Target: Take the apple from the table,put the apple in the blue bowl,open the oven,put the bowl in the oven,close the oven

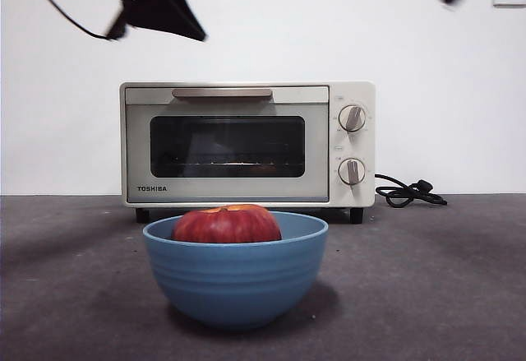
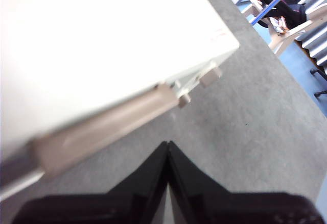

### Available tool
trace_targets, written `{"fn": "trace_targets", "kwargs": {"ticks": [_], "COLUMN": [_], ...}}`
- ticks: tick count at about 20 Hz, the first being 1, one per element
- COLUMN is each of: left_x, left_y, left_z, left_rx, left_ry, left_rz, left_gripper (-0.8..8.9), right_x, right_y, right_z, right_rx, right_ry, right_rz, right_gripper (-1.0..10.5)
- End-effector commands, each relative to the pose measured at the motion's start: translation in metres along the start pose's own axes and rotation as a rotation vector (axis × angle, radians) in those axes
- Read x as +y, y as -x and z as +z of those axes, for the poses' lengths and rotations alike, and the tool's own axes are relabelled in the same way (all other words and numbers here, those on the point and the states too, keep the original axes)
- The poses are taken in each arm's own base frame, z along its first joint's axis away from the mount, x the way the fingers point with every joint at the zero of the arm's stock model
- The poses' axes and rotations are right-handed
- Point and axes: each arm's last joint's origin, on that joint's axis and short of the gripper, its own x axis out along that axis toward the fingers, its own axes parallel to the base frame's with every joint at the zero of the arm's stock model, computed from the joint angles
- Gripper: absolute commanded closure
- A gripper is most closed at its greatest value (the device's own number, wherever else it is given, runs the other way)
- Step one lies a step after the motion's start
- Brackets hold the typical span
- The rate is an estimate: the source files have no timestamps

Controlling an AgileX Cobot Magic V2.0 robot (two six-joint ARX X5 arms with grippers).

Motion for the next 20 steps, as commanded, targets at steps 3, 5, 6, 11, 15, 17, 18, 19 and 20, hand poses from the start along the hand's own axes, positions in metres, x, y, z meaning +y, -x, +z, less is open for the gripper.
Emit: {"fn": "trace_targets", "kwargs": {"ticks": [3,5,6,11,15,17,18,19,20], "left_x": [0.009,0.015,0.017,0.024,0.029,0.032,0.031,0.029,0.027], "left_y": [-0.040,-0.049,-0.050,-0.053,-0.058,-0.061,-0.062,-0.063,-0.063], "left_z": [0.015,0.012,0.010,0.001,-0.009,-0.017,-0.020,-0.023,-0.025], "left_rx": [0.028,0.045,0.058,0.129,0.222,0.287,0.319,0.346,0.369], "left_ry": [0.029,0.044,0.050,0.008,-0.025,-0.012,-0.014,-0.028,-0.036], "left_rz": [-0.029,-0.012,0.016,0.132,0.236,0.236,0.235,0.227,0.222], "left_gripper": [8.19,8.19,8.19,8.19,8.19,8.19,8.19,8.19,8.19], "right_x": [-0.030,-0.038,-0.041,-0.045,-0.045,-0.045,-0.045,-0.045,-0.045], "right_y": [-0.025,-0.030,-0.029,-0.019,-0.017,-0.017,-0.017,-0.017,-0.017], "right_z": [-0.040,-0.056,-0.062,-0.075,-0.077,-0.077,-0.077,-0.076,-0.076], "right_rx": [0.070,0.075,0.074,0.034,0.029,0.027,0.024,0.020,0.016], "right_ry": [-0.148,-0.203,-0.225,-0.278,-0.303,-0.304,-0.304,-0.304,-0.304], "right_rz": [0.022,0.060,0.075,0.100,0.117,0.118,0.119,0.119,0.120], "right_gripper": [9.5,9.5,9.5,9.5,9.5,9.5,9.5,9.5,9.5]}}
